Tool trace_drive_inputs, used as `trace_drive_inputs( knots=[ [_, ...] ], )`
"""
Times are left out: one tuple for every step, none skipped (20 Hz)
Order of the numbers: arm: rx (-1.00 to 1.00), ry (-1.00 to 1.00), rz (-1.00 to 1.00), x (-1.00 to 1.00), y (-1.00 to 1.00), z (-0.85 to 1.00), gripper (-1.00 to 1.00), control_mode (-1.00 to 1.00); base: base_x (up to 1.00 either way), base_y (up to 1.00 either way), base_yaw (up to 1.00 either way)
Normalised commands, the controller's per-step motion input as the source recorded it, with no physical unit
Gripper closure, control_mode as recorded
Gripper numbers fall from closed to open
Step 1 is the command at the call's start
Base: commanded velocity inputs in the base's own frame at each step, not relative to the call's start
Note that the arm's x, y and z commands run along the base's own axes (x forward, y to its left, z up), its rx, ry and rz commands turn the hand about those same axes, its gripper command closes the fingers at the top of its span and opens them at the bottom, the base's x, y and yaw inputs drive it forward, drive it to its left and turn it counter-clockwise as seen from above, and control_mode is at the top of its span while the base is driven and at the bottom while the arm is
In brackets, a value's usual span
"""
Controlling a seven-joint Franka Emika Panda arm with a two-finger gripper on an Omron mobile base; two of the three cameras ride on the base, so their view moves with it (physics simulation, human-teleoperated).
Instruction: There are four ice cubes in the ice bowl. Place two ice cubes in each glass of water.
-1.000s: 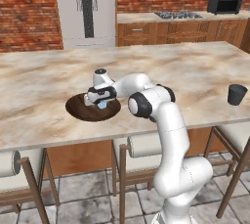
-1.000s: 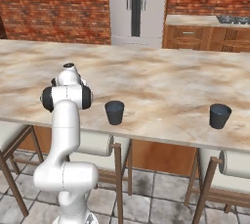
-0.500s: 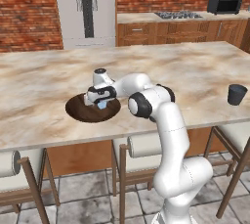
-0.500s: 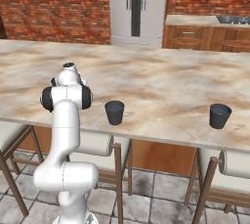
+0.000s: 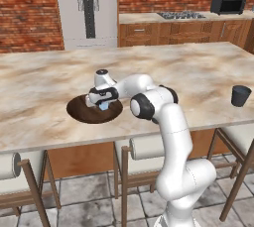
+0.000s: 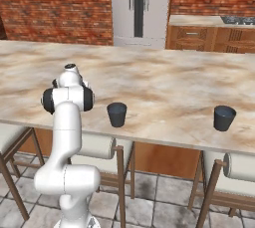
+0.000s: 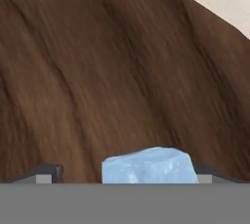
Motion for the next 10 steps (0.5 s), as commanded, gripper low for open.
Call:
trace_drive_inputs(
  knots=[
    [0.00, 0.00, 0.00, -0.14, -0.02, -0.01, -1.00, -1.00, 0.00, 0.00, 0.00],
    [0.00, 0.00, 0.00, -0.13, -0.03, 0.00, -1.00, -1.00, 0.00, 0.00, 0.00],
    [0.00, 0.00, 0.00, -0.17, -0.01, 0.00, -1.00, -1.00, 0.00, 0.00, 0.00],
    [0.00, 0.00, 0.00, -0.18, -0.01, 0.00, -1.00, -1.00, 0.00, 0.00, 0.00],
    [-0.01, 0.00, 0.00, -0.23, -0.04, 0.00, -1.00, -1.00, 0.00, 0.00, 0.00],
    [-0.01, 0.00, 0.00, -0.34, 0.00, -0.01, -1.00, -1.00, 0.00, 0.00, 0.00],
    [-0.02, 0.00, 0.00, -0.26, 0.00, -0.08, -1.00, -1.00, 0.00, 0.00, 0.00],
    [-0.01, 0.00, 0.00, -0.21, 0.00, -0.14, -1.00, -1.00, 0.00, 0.00, 0.00],
    [-0.02, 0.00, 0.00, -0.15, -0.07, -0.18, -1.00, -1.00, 0.00, 0.00, 0.00],
    [-0.03, 0.00, 0.00, -0.11, -0.12, -0.22, -1.00, -1.00, 0.00, 0.00, 0.00]
  ],
)
